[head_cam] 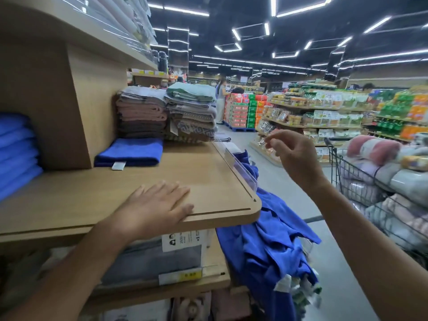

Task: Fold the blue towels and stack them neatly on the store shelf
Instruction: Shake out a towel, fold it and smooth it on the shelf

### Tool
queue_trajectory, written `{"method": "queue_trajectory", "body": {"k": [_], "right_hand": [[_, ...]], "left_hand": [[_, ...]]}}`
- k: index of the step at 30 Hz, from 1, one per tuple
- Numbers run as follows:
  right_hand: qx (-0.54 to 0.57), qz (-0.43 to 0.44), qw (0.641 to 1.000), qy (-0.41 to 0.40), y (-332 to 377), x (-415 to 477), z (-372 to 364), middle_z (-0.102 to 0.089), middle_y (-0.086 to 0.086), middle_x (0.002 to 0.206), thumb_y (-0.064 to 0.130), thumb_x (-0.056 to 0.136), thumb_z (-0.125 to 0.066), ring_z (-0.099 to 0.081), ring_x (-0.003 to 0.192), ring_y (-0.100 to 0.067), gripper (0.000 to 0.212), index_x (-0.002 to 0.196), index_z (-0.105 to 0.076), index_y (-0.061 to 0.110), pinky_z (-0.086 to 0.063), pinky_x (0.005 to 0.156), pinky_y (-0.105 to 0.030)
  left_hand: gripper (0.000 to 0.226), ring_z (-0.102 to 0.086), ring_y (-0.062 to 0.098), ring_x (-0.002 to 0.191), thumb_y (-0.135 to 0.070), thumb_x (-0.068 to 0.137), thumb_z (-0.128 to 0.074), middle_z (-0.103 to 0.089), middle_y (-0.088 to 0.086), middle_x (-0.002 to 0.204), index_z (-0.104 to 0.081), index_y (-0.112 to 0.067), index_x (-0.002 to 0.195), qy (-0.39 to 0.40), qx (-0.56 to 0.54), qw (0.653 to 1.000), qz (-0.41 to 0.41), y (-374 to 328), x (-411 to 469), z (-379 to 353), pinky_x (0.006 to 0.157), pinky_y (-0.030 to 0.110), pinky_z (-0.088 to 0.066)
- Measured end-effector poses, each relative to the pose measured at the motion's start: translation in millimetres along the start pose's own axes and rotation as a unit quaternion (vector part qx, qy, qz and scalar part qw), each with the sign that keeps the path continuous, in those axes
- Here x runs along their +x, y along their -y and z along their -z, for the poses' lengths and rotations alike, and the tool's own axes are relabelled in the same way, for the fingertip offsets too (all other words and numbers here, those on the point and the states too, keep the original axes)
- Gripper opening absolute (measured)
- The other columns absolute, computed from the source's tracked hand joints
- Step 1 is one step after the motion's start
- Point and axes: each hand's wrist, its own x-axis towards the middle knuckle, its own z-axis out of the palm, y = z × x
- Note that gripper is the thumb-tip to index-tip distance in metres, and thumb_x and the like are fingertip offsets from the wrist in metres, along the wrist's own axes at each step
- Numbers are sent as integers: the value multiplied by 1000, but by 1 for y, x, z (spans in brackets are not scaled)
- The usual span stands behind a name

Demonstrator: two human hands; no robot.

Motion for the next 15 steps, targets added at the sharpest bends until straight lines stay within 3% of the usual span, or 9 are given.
{"method": "queue_trajectory", "body": {"k": [2,3,6,8,10,13,15], "right_hand": [[-47,-84,995,-18,-41,-3,4,-76,3,86,14,94,-57,-71,80,-27,20,99,-76,16,-59,68,-41],[-81,-137,987,16,-64,-8,0,-77,1,90,13,95,-58,-71,83,-28,20,102,-76,16,-59,73,-43],[-200,-240,929,196,-123,-31,-20,-73,-2,119,30,93,-66,-67,99,-17,33,124,-70,18,-48,85,-29],[-236,-247,898,279,-144,-46,-34,-70,0,119,46,88,-71,-66,104,-20,54,133,-64,17,-49,85,-32],[-264,-230,891,289,-152,-53,-44,-70,4,105,51,84,-72,-67,95,-19,50,125,-69,22,-54,81,-35],[-282,-219,906,227,-152,-49,-49,-76,4,96,43,87,-66,-68,84,-16,22,94,-78,26,-58,76,-41],[-275,-217,909,228,-148,-39,-48,-75,2,82,40,91,-63,-66,74,-17,28,79,-76,19,-58,69,-39]], "left_hand": [[65,4,4,153,-73,96,-11,5,-23,165,0,-51,156,-4,-5,1000,2,0,1,-1,124,44,1],[65,3,3,153,-74,95,-11,4,-23,166,-1,-51,156,-6,-7,1000,3,1,1,-1,124,44,0],[66,0,3,153,-74,95,-12,0,-23,166,-4,-51,156,-9,-8,1000,9,3,0,-1,124,44,-2],[66,0,3,153,-75,95,-14,-1,-23,166,-6,-51,156,-11,-9,1000,13,3,-1,0,124,44,-2],[66,-1,3,153,-75,94,-14,-2,-23,166,-7,-51,156,-12,-13,1000,15,2,-1,0,125,44,-2],[66,-2,3,153,-76,94,-15,-3,-23,166,-7,-52,155,-15,-16,1000,13,3,1,0,125,45,-3],[67,-2,3,153,-77,93,-15,-4,-24,166,-7,-52,155,-16,-20,1000,10,4,2,-1,124,45,-3]]}}
